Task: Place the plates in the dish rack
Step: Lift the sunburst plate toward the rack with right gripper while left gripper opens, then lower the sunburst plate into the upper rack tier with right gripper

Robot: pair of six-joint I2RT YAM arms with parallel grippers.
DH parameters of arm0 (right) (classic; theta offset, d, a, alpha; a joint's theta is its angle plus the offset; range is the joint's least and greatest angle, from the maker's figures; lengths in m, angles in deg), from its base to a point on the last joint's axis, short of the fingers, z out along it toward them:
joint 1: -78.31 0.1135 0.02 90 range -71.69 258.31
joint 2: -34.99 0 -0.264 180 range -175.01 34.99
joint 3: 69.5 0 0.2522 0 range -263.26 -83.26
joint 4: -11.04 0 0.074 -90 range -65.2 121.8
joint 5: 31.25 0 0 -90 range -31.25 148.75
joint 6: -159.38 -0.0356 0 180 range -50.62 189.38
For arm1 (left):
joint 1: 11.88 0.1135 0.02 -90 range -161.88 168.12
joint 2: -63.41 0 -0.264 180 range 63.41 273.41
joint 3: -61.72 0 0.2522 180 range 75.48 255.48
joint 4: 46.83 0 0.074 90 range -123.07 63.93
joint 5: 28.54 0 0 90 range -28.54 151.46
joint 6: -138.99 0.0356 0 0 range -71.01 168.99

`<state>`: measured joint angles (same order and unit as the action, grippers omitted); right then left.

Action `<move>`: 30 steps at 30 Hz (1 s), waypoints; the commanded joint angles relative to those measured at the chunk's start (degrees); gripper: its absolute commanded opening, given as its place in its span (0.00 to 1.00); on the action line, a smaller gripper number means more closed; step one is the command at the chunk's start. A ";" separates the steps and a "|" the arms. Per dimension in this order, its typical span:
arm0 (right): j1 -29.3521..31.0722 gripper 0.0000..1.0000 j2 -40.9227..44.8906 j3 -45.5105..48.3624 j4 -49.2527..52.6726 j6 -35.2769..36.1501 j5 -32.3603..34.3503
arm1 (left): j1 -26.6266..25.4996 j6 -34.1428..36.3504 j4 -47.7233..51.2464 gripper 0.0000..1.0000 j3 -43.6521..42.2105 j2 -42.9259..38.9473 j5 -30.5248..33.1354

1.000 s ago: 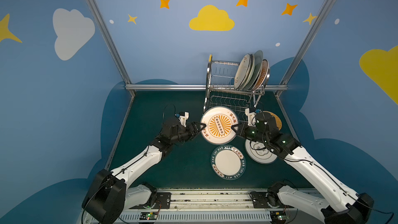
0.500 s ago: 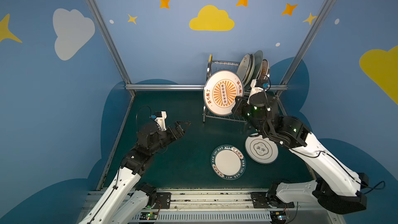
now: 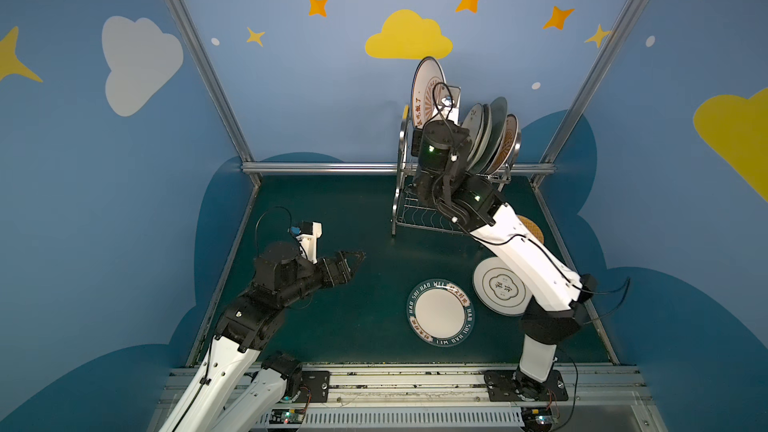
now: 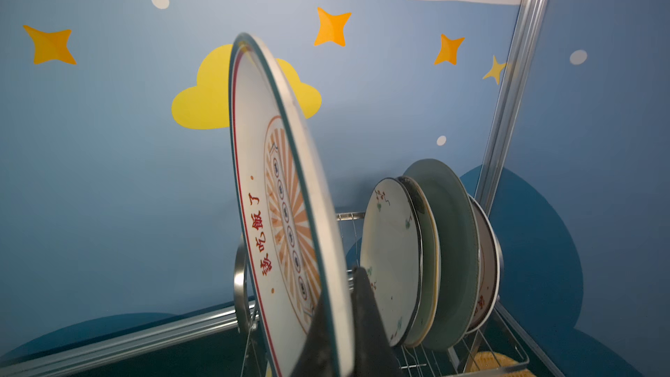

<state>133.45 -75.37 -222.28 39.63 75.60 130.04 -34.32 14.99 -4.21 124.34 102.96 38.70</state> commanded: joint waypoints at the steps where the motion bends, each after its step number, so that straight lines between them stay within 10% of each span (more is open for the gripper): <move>1: -2.56 0.00 -3.14 -7.26 -7.26 9.73 4.99 | 0.16 2.41 1.15 1.00 -0.17 -0.31 -2.21; 30: -11.06 0.00 -14.05 -8.35 -4.79 7.37 9.02 | 0.20 2.34 0.30 1.00 -2.67 -4.38 -5.27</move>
<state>122.82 -89.23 -228.77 40.96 80.95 136.86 -34.27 16.83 -3.23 122.44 99.18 34.28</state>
